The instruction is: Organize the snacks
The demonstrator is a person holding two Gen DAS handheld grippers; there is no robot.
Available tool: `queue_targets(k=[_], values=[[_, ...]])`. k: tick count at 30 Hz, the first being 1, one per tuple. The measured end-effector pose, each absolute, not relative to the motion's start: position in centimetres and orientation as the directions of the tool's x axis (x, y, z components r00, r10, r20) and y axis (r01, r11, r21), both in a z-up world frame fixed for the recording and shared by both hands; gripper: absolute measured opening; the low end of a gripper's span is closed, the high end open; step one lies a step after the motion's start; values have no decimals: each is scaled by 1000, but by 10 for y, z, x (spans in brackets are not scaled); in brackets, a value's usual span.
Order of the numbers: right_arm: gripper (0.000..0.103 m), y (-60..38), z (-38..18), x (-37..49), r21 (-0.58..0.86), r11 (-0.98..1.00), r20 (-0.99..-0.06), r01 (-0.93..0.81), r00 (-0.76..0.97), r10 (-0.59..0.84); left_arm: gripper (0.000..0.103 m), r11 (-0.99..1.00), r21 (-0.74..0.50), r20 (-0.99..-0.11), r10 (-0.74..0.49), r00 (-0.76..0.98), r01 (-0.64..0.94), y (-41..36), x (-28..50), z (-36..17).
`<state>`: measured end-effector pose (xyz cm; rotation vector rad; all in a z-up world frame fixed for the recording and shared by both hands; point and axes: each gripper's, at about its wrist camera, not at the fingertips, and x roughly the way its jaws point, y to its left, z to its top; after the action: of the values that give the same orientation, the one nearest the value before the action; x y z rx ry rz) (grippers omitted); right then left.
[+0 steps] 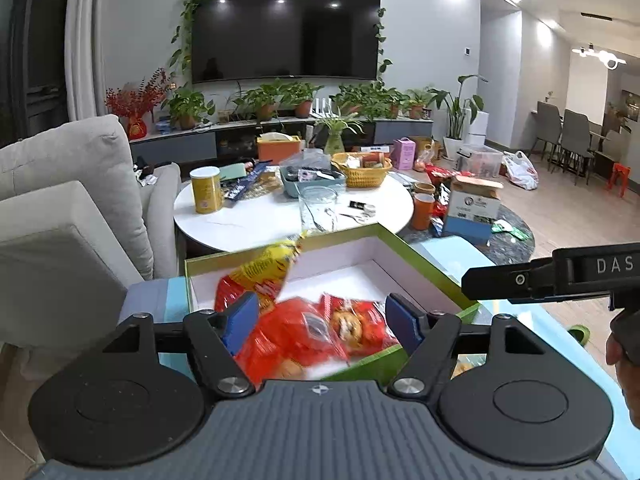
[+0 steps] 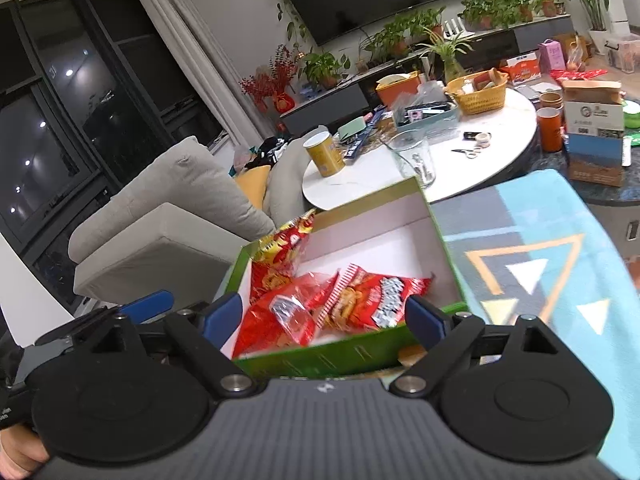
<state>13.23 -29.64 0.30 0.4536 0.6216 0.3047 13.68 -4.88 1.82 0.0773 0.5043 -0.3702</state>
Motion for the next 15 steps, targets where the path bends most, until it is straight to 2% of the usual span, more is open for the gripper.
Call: queue_targets(k=[15], values=[[66,-322,-42,113,467,883,-575,-53,740,348,68,892,-53,-607,-386,695,449,-90,107,-32]])
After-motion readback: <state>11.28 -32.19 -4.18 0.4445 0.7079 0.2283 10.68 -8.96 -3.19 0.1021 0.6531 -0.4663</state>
